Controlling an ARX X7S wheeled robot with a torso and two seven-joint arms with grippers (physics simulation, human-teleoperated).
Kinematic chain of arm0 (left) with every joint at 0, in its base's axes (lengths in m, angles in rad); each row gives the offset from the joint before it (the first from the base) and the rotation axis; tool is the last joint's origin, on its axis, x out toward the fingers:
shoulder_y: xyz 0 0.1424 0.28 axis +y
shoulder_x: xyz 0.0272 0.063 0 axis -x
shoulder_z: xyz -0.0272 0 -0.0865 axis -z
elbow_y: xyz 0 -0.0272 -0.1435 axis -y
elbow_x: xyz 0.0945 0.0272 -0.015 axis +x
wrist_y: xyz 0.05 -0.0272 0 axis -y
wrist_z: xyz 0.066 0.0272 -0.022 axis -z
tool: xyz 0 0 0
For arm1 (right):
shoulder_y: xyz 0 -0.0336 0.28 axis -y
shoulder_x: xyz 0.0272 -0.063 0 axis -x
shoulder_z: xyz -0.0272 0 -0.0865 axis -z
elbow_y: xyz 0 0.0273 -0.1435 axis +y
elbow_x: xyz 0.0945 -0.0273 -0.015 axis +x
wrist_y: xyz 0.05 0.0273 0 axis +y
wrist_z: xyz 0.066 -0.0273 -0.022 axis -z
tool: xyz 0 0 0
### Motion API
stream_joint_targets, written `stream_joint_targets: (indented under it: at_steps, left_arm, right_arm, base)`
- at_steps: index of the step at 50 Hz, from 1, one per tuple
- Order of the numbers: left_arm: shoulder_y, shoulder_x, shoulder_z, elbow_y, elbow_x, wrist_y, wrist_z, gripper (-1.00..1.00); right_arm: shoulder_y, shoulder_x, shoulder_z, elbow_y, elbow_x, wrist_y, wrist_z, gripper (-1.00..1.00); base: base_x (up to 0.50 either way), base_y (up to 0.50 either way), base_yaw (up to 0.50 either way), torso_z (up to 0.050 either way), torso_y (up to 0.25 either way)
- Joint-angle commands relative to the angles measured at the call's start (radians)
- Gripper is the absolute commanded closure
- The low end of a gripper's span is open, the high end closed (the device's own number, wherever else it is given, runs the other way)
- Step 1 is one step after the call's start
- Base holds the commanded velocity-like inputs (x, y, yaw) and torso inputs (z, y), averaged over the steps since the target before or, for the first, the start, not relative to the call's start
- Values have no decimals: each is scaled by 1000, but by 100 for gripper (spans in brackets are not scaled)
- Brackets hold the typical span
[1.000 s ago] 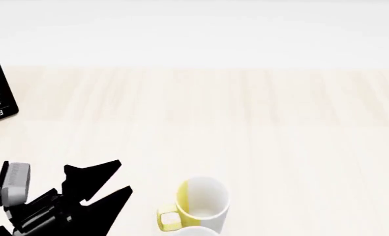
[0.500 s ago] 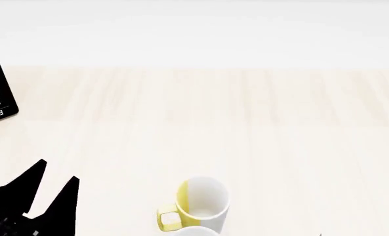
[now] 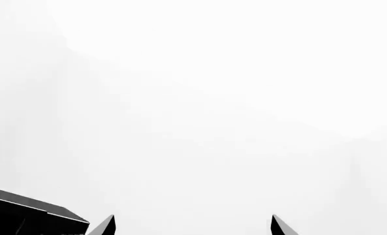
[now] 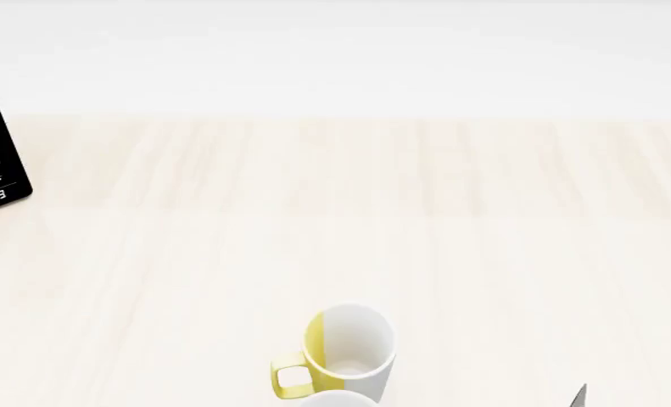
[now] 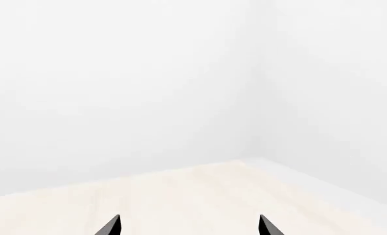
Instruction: Put the yellow and white mug to the front of the white mug.
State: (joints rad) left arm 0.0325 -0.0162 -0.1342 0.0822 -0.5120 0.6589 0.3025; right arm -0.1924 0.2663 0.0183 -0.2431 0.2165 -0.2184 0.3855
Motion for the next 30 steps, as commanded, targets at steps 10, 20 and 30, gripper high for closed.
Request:
stream_joint_targets:
  at_steps: [10, 20, 30]
  left_arm:
    - [166, -44, 63, 191, 8, 236, -153, -100]
    - [168, -51, 60, 198, 30, 249, -176, -100]
    - [161, -71, 55, 209, 32, 208, -218, -100]
  right_arm:
    - [-98, 15, 63, -169, -56, -64, 65, -100]
    - [-181, 25, 103, -230, -52, -166, 63, -100]
    - [-214, 34, 99, -207, -66, -283, 29, -100]
  base:
    - [0, 0, 0, 0, 0]
    - [0, 0, 0, 0, 0]
    - [0, 0, 0, 0, 0]
